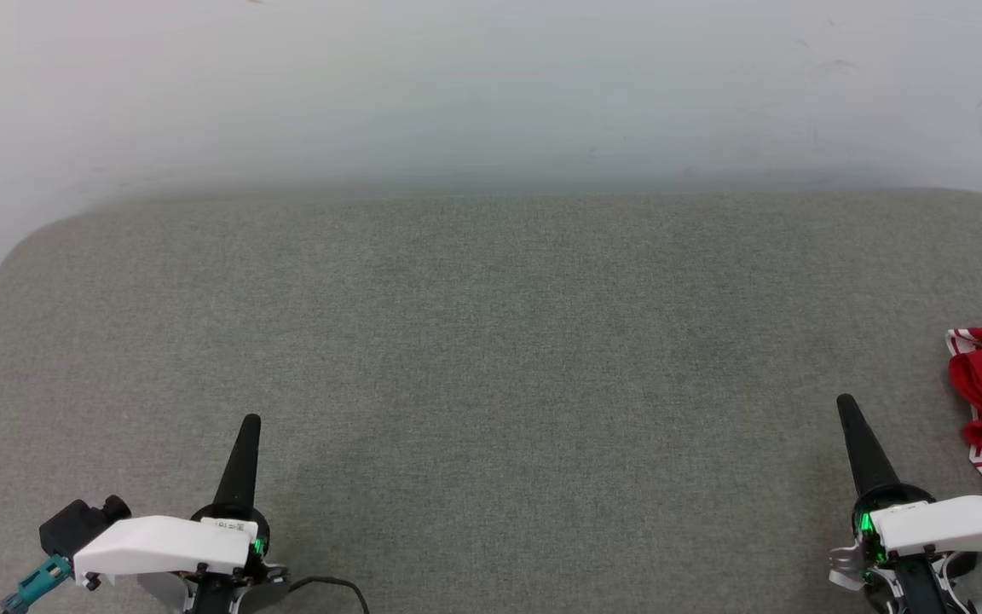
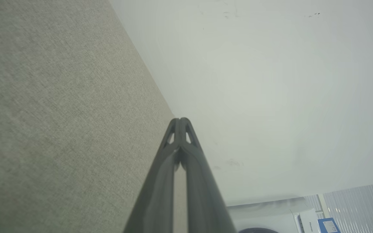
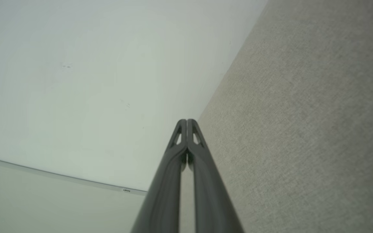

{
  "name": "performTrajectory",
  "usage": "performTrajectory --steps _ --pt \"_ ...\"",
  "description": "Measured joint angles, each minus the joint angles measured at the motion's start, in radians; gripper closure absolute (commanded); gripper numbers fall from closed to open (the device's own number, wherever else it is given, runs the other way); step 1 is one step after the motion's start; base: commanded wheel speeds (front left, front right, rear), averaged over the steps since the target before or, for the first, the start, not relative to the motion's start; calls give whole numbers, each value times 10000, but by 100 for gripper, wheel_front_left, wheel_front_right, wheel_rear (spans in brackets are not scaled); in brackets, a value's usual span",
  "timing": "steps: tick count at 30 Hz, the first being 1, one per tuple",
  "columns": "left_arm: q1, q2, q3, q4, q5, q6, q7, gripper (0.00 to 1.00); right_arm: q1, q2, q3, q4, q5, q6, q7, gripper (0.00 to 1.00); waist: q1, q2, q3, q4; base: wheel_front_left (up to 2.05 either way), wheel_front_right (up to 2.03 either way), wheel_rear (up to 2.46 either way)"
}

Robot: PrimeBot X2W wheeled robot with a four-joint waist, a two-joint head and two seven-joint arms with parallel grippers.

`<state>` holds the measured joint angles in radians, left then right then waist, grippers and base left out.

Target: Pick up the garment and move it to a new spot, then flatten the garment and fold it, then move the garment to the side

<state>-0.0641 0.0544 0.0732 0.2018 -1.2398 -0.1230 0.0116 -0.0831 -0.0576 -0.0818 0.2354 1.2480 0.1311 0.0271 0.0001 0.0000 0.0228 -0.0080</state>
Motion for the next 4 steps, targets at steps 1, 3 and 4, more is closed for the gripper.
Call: performTrajectory --steps 1,3,4 --pt "-7 0 10 8 -102 -2 33 100 -2 2 -8 2 98 0 8 100 0 0 -4 2 0 0 0" --pt "-14 0 23 40 -293 -2 73 100 -6 2 -25 6 265 0 75 100 -1 0 -12 5 0 0 0" --pt "-18 0 31 50 -384 -2 104 100 -7 6 -29 8 353 0 92 100 0 0 -16 7 0 0 0"
